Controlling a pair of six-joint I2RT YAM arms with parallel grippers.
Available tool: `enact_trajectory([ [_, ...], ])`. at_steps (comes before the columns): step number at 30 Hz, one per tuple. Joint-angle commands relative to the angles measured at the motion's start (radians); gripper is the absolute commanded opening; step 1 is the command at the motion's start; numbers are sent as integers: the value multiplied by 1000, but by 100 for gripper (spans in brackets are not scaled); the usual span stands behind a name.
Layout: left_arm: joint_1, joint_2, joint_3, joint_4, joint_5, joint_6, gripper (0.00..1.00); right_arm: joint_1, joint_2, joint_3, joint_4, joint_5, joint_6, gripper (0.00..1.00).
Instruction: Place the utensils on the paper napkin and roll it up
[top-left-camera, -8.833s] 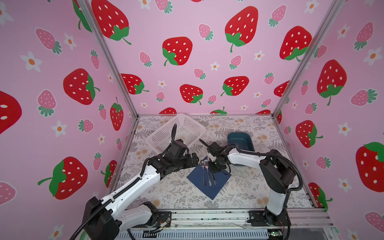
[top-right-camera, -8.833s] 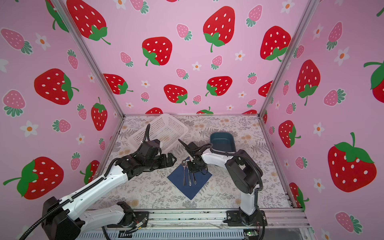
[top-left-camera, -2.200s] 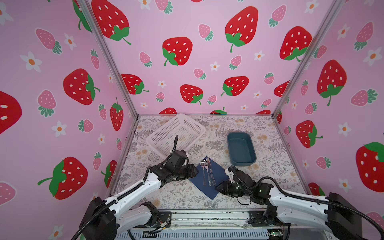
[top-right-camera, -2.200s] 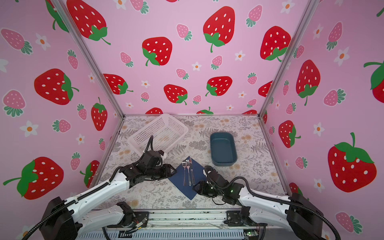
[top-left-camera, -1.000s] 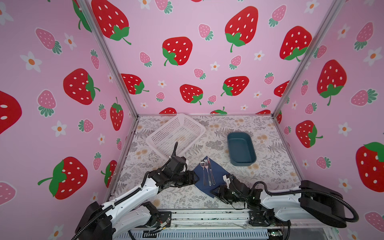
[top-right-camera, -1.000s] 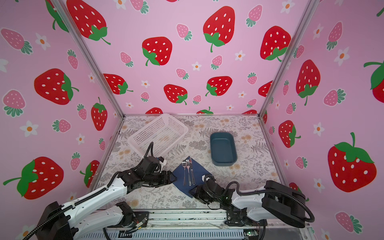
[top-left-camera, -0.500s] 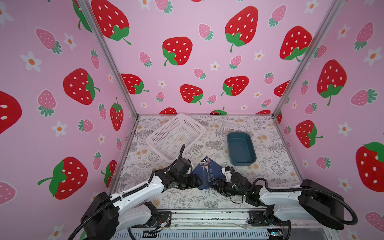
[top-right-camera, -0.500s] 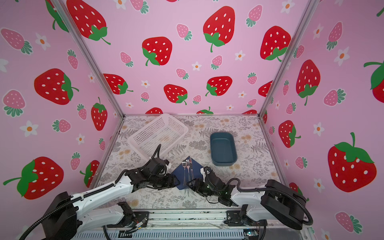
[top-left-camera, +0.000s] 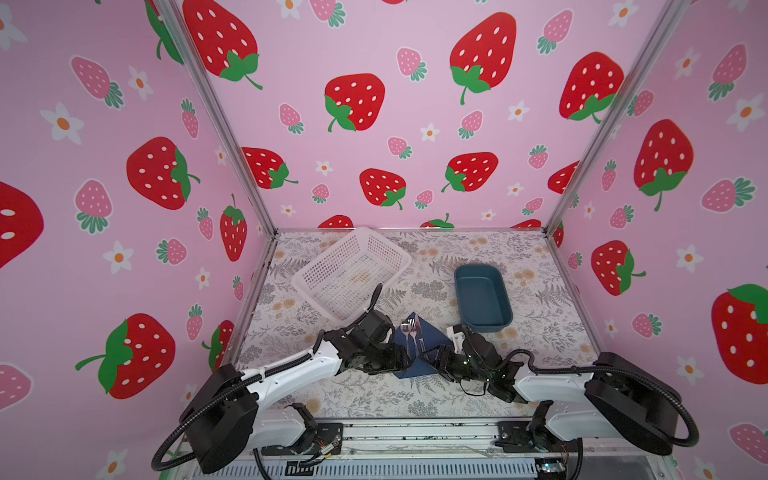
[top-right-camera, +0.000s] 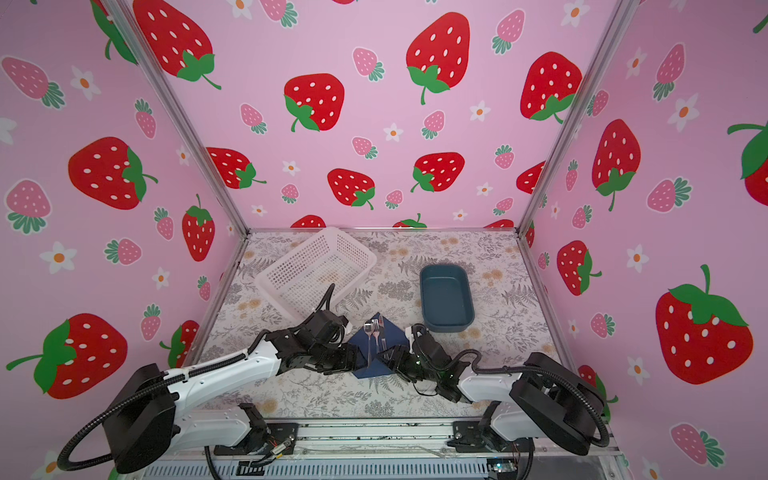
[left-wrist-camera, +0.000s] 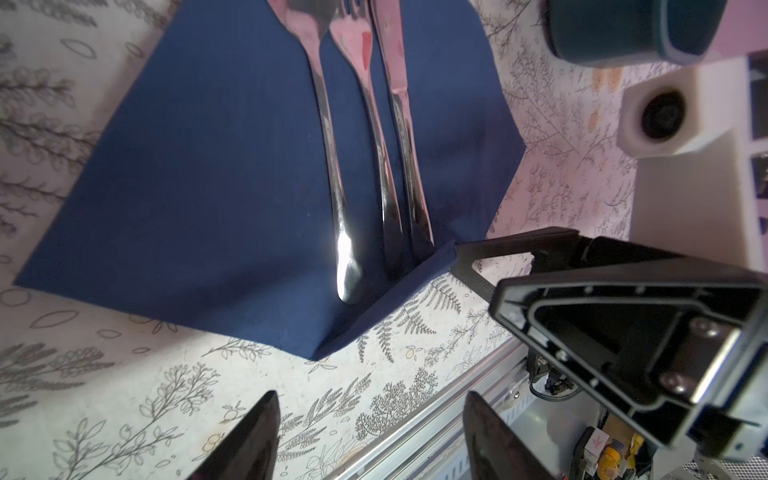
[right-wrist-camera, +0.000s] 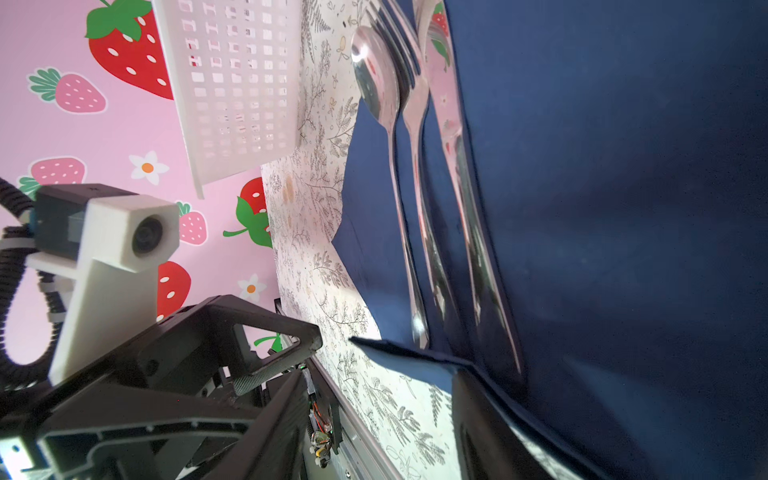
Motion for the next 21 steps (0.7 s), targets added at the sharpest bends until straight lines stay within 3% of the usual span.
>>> enact_trajectory([
  [1,-7,48,67,12,0,58,67,-7,12,10,3,-13,-1,55],
  [6,-10,113,116,21,19,114,66,-10,6,3,-3,-13,5,52],
  [12,-12,194,172,9,53,180,55,-13,-1,2,-21,-12,4,41],
  [21,-22,283,218,7,93,224,52,-17,5,13,-48,-16,-5,32],
])
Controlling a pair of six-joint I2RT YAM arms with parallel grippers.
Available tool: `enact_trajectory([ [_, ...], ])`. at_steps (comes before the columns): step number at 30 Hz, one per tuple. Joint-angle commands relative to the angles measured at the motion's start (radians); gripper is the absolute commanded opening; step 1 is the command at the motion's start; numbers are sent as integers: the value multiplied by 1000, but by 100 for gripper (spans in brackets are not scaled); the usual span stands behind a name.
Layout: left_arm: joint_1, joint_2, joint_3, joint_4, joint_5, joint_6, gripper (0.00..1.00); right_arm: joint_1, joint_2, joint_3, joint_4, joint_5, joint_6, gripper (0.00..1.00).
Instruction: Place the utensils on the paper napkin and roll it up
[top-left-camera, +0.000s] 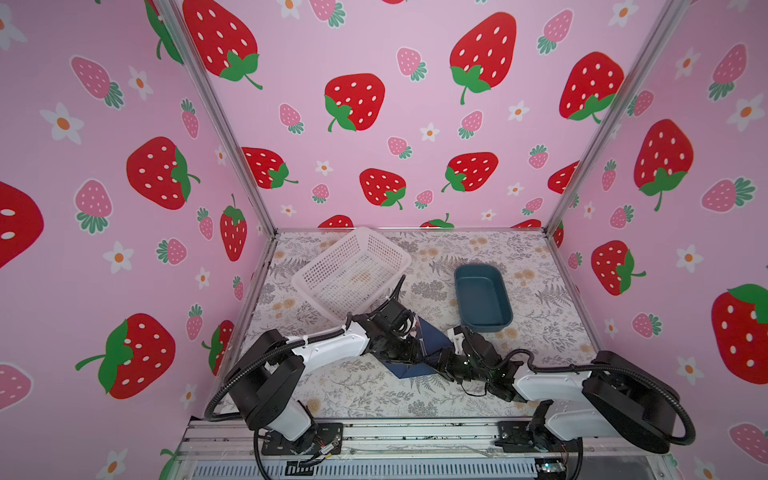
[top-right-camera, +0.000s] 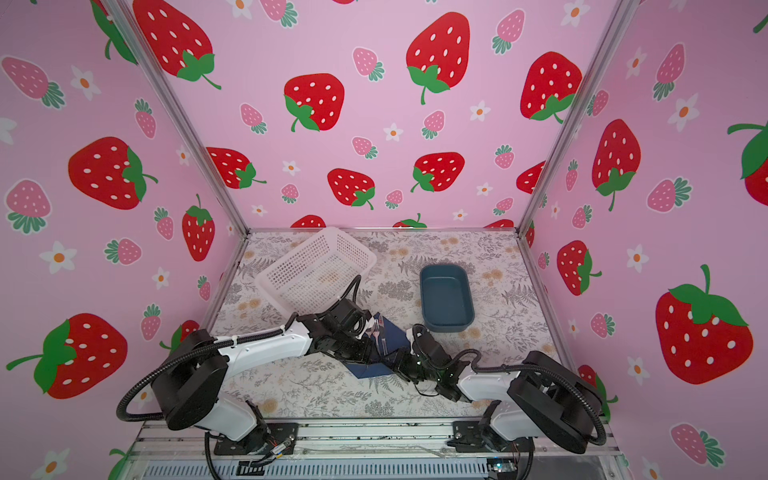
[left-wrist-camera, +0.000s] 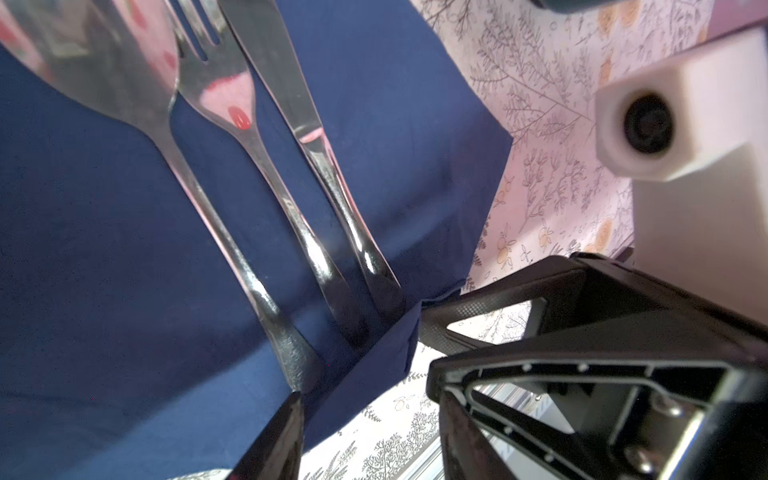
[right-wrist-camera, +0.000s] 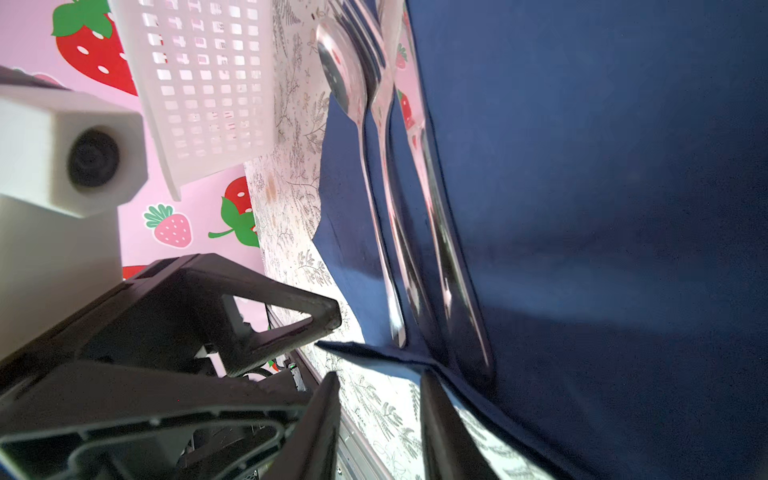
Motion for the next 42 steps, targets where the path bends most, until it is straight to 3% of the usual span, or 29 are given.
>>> enact_trajectory([
  [1,-8,26,50,-10,22,37,50,-3,-1,15,-19,-2,-7,32],
  [21,-8,74,93,-24,-23,76,1,-4,-100,-16,-118,38,-9,32],
  [33,-7,63,99,-48,-100,77,0,-20,-204,6,-293,112,-100,32],
  [42,-5,87,120,-68,-126,61,0,-25,-176,78,-389,78,-185,32],
])
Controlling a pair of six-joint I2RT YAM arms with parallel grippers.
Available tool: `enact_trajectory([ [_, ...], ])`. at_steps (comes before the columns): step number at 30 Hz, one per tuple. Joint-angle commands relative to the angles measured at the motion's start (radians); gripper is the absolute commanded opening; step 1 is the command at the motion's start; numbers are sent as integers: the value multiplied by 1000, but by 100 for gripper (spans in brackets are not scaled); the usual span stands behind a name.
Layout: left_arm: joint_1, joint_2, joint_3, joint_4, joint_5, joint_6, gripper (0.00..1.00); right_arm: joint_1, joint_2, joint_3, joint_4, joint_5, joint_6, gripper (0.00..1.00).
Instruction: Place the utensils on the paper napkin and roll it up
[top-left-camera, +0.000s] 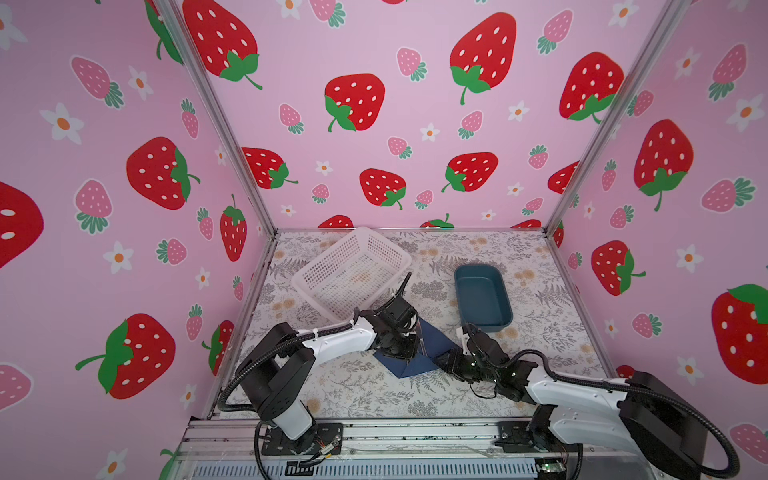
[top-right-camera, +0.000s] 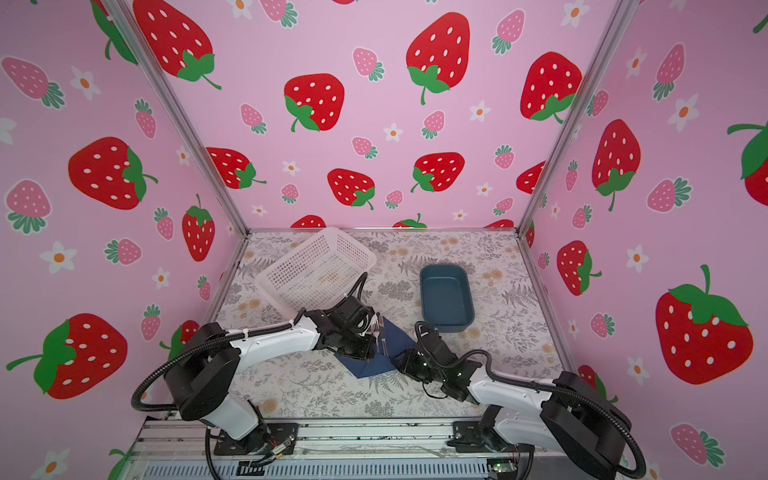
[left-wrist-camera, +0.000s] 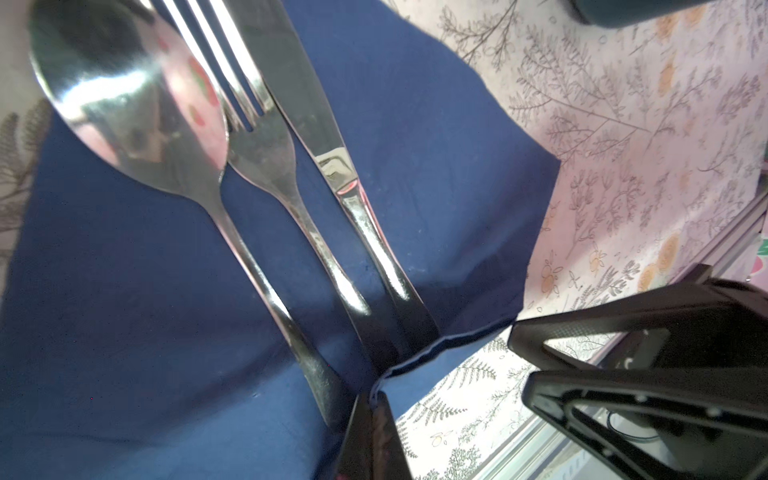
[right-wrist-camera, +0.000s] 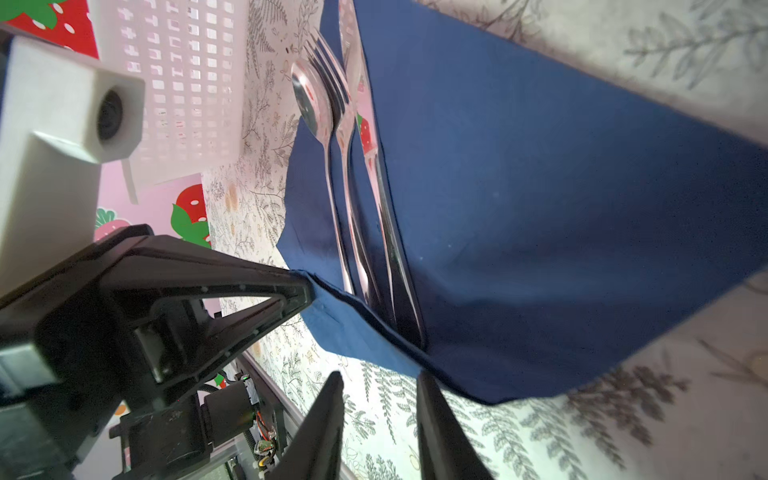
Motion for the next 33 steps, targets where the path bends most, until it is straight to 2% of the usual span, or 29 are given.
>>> enact_trajectory([
  [1,-1,24,51,-25,-26,-4,0,-6,11,39,-56,-8,-48,32],
  [8,-2,48,72,-22,-16,-3,0,-9,46,100,-105,-66,-137,31],
  [11,-2,55,80,-31,-21,-3,0,-7,99,148,-147,-96,-185,27],
  [20,0,65,76,-32,-34,-28,0,-7,189,235,-266,-63,-234,24],
  [26,0,54,55,-38,-54,-37,0,-8,148,252,-334,2,-237,24],
  [33,0,69,66,-38,-61,-40,0,-9,36,169,-238,22,-205,25],
])
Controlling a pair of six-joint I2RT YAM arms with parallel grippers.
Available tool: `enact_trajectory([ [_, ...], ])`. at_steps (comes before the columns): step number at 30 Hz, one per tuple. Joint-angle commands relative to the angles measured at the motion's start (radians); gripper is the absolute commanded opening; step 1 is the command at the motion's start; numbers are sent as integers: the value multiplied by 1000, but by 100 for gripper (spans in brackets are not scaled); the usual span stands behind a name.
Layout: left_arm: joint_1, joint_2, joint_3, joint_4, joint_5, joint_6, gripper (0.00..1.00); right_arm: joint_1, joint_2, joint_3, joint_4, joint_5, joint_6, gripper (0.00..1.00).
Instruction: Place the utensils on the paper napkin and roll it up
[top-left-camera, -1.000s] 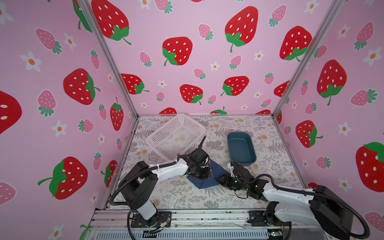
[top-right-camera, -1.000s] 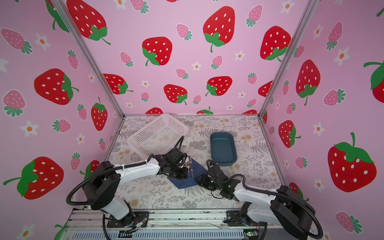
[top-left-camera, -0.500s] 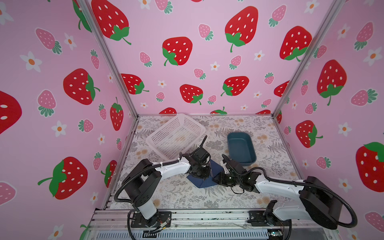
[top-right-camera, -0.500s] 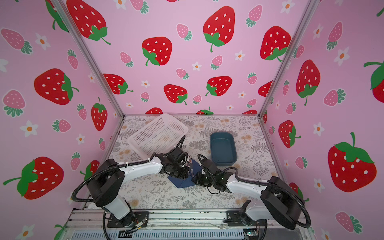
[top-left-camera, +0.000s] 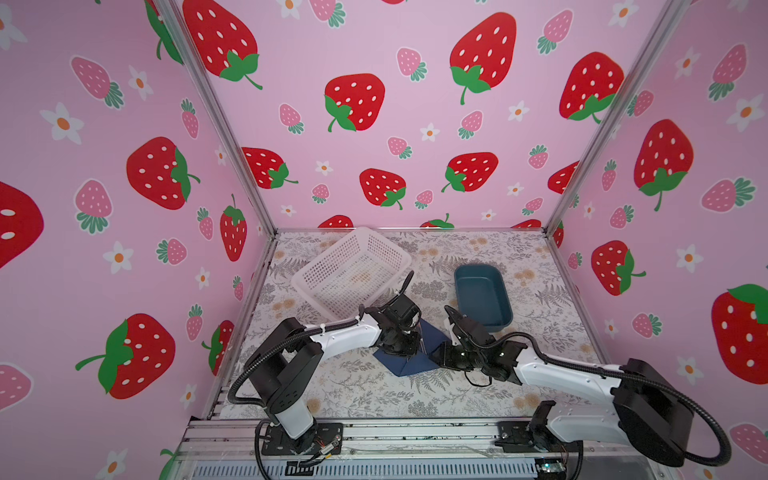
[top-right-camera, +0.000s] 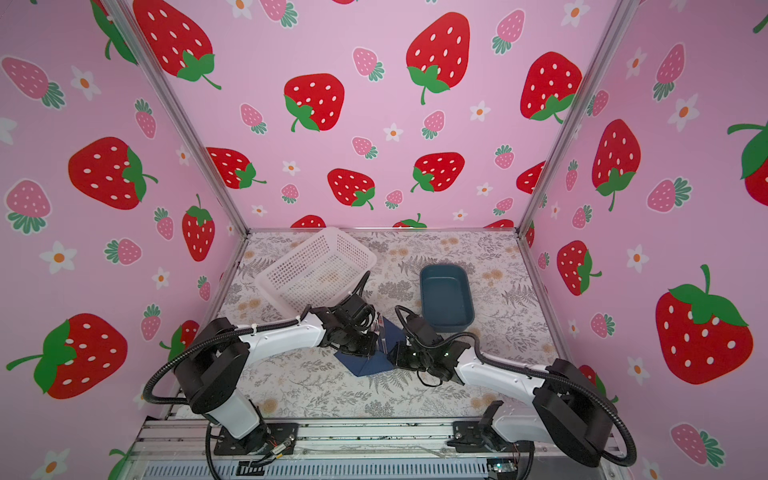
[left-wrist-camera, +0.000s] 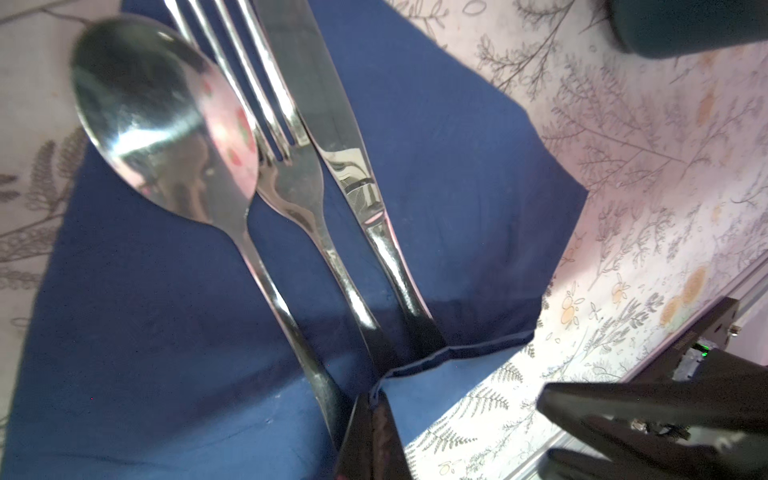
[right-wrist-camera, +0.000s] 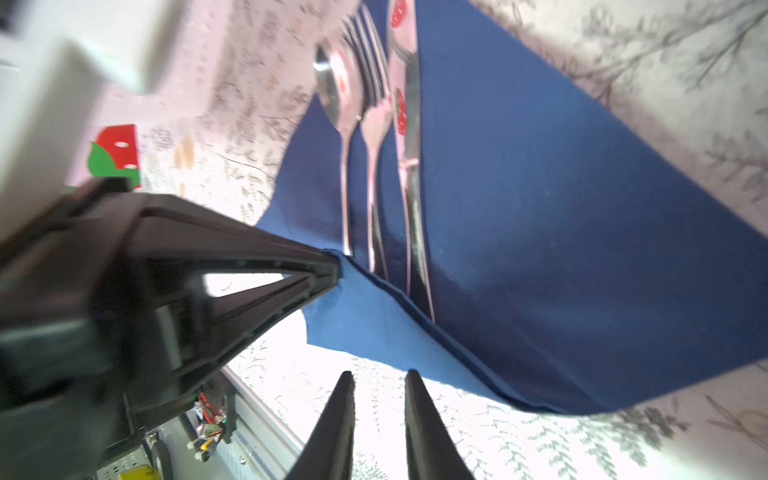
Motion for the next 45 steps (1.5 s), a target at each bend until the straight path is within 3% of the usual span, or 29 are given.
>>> enact_trajectory([
  [1,0,20,28,-21,-19,-8,0,-6,-47,-56,39,31,25,25],
  [17,2,44,40,-26,-4,-11,0,-8,87,-15,51,-65,-8,24],
  [30,2,13,30,-24,-20,-16,0,-9,180,26,2,-24,-8,22],
  [32,2,-6,27,-24,-29,-16,4,-9,189,28,3,-23,-7,22],
  [35,1,-53,13,-26,-60,-33,28,-9,198,34,3,-25,-7,22],
  [38,1,-119,-15,-32,-89,-52,42,-9,197,37,0,-24,-3,22],
  [42,0,-191,-65,-28,-68,-85,41,-9,190,31,0,-19,8,22],
  [45,-4,-221,-116,13,5,-115,30,-8,185,27,0,-14,14,22],
])
